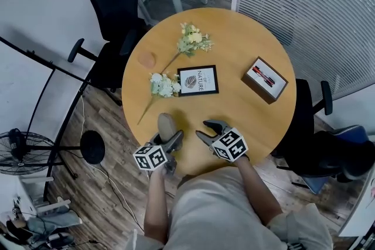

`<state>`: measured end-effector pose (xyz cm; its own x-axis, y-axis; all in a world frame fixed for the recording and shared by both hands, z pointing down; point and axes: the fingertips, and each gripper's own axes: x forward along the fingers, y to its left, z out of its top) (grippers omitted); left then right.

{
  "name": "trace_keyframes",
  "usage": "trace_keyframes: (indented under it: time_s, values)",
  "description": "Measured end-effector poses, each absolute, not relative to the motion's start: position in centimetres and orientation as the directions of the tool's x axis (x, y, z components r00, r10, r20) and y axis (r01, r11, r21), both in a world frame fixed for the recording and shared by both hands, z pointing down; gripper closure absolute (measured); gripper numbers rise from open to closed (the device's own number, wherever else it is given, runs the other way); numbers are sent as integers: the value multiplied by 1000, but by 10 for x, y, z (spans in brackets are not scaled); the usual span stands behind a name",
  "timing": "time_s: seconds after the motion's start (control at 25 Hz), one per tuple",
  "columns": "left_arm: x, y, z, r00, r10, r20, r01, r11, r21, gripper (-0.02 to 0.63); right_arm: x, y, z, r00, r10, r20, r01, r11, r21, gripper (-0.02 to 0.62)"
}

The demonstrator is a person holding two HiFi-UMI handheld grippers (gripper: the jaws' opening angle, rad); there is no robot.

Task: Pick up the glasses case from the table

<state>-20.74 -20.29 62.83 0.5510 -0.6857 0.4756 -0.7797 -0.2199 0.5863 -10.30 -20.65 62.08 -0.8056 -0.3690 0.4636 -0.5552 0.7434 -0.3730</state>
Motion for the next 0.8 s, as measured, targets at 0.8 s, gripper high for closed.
trace_keyframes:
  time_s: [0.8]
  values:
    - [-208,-191,619,532,-744,404,-741,-178,648,227,-103,-200,625,-809,-361,463,-554,733,-395,425]
